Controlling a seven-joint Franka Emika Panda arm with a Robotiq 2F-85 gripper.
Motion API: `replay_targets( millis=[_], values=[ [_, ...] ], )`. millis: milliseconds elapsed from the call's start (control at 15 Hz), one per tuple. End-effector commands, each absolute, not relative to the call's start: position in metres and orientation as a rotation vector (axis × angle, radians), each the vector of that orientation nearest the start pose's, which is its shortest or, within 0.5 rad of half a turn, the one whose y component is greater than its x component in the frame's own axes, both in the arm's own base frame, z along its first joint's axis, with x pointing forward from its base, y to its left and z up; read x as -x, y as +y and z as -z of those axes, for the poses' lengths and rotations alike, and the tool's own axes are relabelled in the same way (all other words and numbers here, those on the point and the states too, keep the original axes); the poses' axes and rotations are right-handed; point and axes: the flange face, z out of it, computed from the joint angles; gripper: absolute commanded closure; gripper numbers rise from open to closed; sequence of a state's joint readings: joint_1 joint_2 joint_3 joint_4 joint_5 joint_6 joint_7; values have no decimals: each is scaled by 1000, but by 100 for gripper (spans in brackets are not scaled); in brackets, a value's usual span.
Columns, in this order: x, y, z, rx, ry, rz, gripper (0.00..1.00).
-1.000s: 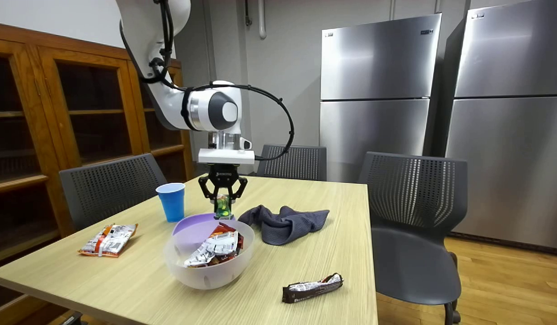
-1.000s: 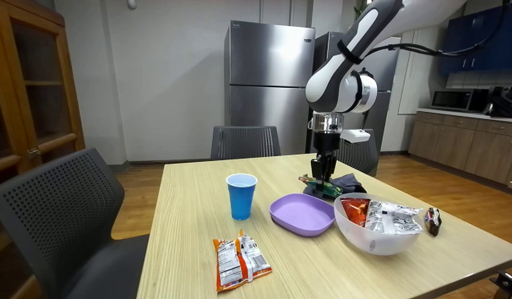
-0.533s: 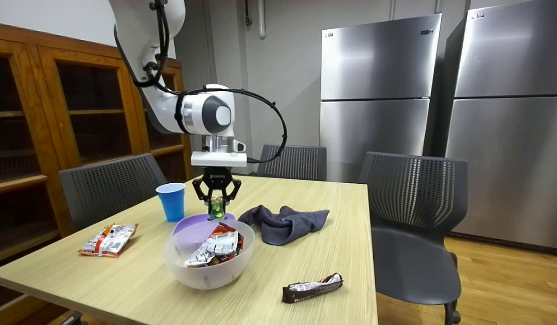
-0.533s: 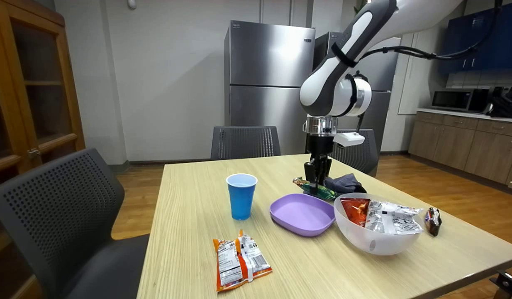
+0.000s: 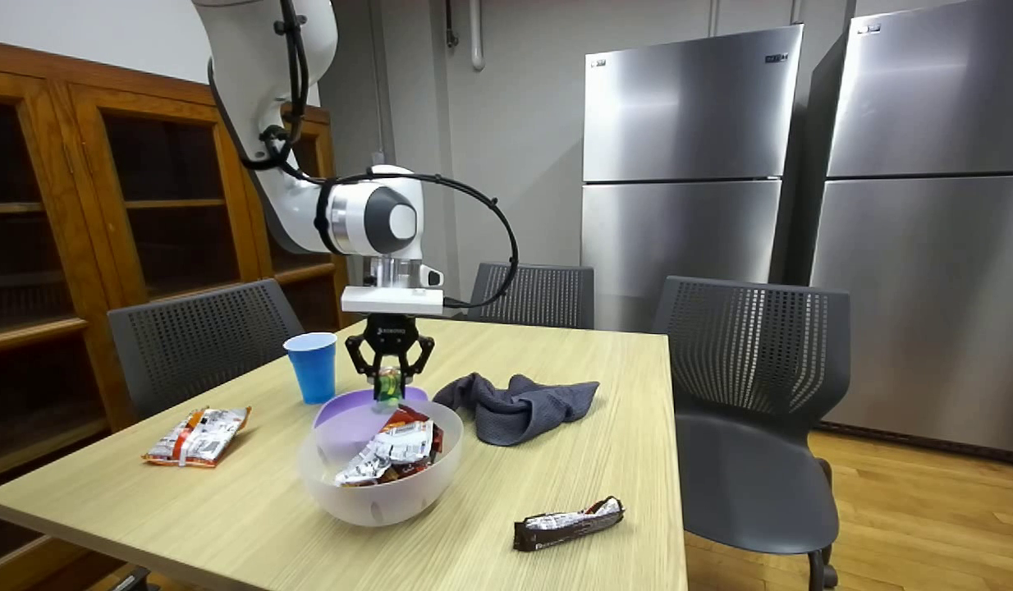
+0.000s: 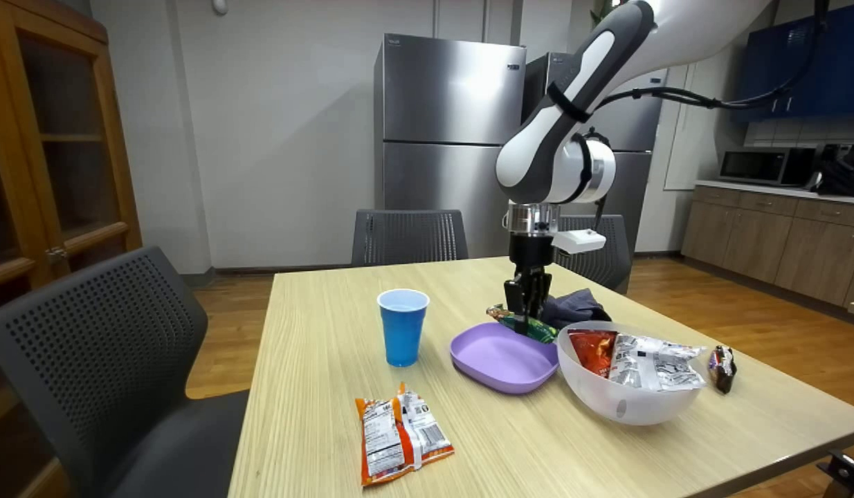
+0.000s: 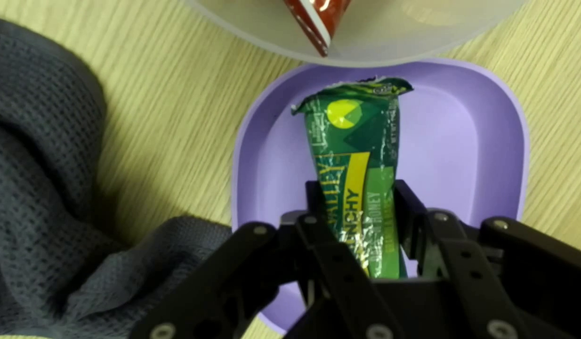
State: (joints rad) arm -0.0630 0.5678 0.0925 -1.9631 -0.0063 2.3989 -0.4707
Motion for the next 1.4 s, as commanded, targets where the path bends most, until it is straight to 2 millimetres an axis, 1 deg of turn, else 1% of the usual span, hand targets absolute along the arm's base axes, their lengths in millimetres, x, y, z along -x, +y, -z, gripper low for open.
replay_targets(
  millis=[0, 67, 133, 200, 267, 467, 533, 733, 933, 1067, 1333],
  values=[
    [-603, 18, -171, 2994, -724, -167, 87],
    [-602, 18, -171, 2995, -726, -167, 87],
    [-601, 17, -171, 3000, -723, -164, 37],
    [-601, 15, -173, 3006, -718, -137, 35],
    [-600, 11, -176, 3007, -718, -116, 30],
    [-601, 1, -185, 3009, -710, -63, 7],
    [-601, -4, -187, 3011, -704, -54, 1],
    [-598, -23, -195, 3027, -674, -62, 0],
    [-589, -50, -212, 3067, -621, -47, 0],
    [-582, -67, -222, 3092, -625, -73, 0],
    [-572, -92, -235, 3141, -611, -67, 0]
  ],
)
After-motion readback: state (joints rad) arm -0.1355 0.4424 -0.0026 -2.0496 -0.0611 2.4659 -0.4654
